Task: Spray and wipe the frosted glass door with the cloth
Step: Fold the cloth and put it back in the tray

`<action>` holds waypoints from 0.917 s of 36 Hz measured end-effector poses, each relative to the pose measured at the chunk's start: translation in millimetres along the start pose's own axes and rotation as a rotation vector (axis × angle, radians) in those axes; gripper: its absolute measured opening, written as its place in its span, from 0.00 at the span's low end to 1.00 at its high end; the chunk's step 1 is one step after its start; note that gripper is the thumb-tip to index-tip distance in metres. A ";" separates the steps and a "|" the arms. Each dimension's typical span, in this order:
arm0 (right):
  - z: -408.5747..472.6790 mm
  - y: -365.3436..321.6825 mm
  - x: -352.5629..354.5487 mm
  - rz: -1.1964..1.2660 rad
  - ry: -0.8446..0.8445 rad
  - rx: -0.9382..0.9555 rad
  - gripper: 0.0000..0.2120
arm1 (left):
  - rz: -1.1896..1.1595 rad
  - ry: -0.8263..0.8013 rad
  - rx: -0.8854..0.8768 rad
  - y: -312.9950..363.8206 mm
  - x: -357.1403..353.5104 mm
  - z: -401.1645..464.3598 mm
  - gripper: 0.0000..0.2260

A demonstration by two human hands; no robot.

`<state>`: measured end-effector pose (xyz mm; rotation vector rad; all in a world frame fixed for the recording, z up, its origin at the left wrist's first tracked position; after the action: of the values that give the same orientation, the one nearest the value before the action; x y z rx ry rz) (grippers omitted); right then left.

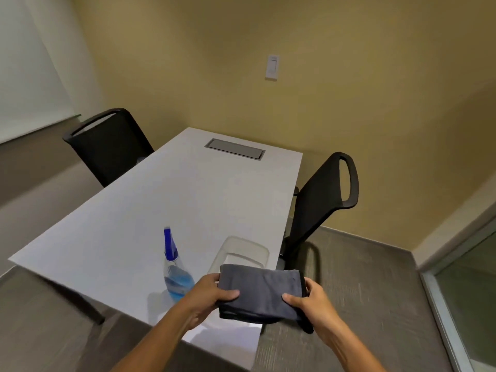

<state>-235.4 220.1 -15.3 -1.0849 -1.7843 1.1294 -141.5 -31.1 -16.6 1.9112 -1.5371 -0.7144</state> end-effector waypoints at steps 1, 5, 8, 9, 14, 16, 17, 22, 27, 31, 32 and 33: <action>1.9 1.5 -4.6 0.003 0.012 -0.001 0.22 | 0.020 0.029 -0.005 0.7 4.0 2.9 0.32; 7.0 2.4 -19.8 0.013 0.028 0.003 0.22 | 0.124 0.102 -0.052 9.7 13.0 12.0 0.34; 13.6 3.1 -27.1 -0.012 0.036 0.008 0.23 | 0.240 0.104 -0.105 19.0 16.9 19.3 0.32; 15.8 3.4 -29.0 -0.031 0.033 0.009 0.24 | 0.266 0.101 -0.120 21.9 17.6 21.8 0.32; 29.6 8.1 -38.8 -0.027 0.051 -0.039 0.17 | 0.301 0.125 -0.131 32.4 20.8 36.8 0.31; 36.9 8.0 -43.5 -0.021 0.063 -0.034 0.15 | 0.323 0.156 -0.144 36.1 22.4 44.8 0.31; 41.1 7.7 -45.7 -0.013 0.067 -0.029 0.15 | 0.353 0.185 -0.152 38.0 23.6 49.4 0.32; 66.8 1.6 -55.0 -0.023 0.042 0.011 0.16 | 0.388 0.329 -0.144 45.7 33.7 75.4 0.31; 93.8 -0.2 -61.4 -0.046 0.002 -0.005 0.19 | 0.349 0.415 -0.123 52.5 38.2 95.3 0.28; 112.1 -0.4 -62.1 -0.142 0.021 -0.013 0.18 | 0.346 0.434 -0.114 55.3 36.7 110.8 0.26; 117.0 0.1 -61.8 -0.160 0.027 -0.014 0.18 | 0.349 0.440 -0.110 55.7 36.3 114.7 0.27; 121.6 1.1 -61.0 -0.179 0.033 -0.015 0.18 | 0.351 0.450 -0.104 55.7 35.7 118.6 0.28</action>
<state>-322.0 128.0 -65.6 -0.9270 -1.8271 0.9867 -256.9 -88.2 -59.8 1.5341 -1.4536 -0.1874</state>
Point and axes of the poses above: each hand's wrist, its own z-axis towards the middle knuckle, its own x-axis out of the back of the hand, y = z × x, the point moved 3 cm from there along z, towards the middle knuckle, and after that the axes turned 8 degrees about x, right-handed, at the moved point
